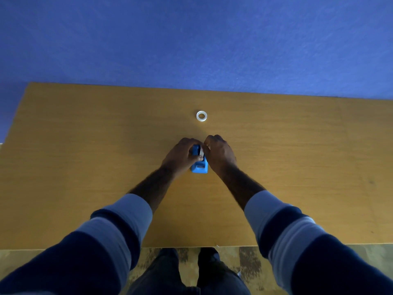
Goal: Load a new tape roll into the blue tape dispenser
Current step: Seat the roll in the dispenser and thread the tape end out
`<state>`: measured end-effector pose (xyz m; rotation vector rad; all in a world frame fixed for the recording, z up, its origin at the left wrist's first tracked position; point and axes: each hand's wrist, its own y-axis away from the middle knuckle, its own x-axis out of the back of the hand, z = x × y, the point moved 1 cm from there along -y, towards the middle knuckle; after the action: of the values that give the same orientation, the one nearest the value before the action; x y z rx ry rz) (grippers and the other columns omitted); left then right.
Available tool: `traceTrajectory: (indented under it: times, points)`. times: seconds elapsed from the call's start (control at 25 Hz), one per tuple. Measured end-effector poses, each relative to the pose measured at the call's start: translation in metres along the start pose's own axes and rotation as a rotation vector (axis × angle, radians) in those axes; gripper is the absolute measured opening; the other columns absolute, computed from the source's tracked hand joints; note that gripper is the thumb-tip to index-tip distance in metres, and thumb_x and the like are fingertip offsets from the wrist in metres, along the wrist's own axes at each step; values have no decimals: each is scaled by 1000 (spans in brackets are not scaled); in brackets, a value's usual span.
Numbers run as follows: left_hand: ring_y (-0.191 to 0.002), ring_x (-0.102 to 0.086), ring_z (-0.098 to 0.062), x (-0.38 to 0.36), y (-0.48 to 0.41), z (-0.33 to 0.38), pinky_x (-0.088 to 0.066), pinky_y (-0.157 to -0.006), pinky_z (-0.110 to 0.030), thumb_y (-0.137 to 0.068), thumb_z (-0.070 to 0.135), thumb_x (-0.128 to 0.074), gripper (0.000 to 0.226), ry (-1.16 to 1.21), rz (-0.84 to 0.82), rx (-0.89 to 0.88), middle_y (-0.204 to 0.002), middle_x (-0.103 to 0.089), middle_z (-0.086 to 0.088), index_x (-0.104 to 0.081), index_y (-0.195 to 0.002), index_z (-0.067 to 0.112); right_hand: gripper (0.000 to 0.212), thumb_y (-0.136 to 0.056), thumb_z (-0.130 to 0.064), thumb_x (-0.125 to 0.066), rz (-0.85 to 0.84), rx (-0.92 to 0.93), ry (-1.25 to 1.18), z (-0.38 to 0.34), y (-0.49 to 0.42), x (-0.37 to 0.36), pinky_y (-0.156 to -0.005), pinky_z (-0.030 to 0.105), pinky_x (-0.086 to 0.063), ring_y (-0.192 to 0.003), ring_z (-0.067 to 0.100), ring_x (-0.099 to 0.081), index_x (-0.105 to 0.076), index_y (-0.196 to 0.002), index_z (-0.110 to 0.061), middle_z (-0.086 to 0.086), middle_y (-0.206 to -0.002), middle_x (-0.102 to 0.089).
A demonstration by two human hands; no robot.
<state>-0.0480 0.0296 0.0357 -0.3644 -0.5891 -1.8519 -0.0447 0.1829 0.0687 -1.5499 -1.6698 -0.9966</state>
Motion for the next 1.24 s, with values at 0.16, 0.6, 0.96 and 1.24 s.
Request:
traceTrajectory:
  times: [0.16, 0.6, 0.96, 1.24]
  points:
    - [-104, -66, -12, 0, 1, 1, -58, -93, -43, -82, 24, -76, 38, 9, -8, 1, -121, -59, 5, -62, -115, 36, 15, -100, -21, -58, 41, 41, 40, 2, 15, -7, -67, 36, -53, -84, 22, -61, -63, -107, -9, 9, -99, -64]
    - [-103, -64, -15, -3, 5, 4, -56, -94, -44, -79, 22, -78, 46, -64, 20, -3, -121, -56, 7, -59, -114, 44, 16, -100, -21, -58, 65, 62, 144, -1, 2, -3, -65, 32, -41, -74, 18, -52, -63, -96, -7, 6, -87, -60]
    - [-114, -58, -13, -3, 2, 2, -54, -97, -42, -84, 22, -78, 51, -129, 12, -61, -128, -55, 1, -59, -131, 25, 14, -101, -20, -55, 89, 130, 148, 3, 12, -3, -74, 33, -47, -82, 20, -63, -64, -104, -9, 6, -94, -67]
    - [-111, -58, -12, -9, 4, 0, -52, -95, -37, -80, 24, -80, 48, -167, 69, -100, -125, -56, 5, -61, -124, 25, 13, -99, -19, -58, 16, 153, 161, 2, -8, 3, -62, 31, -40, -72, 20, -57, -62, -93, -8, 4, -84, -58]
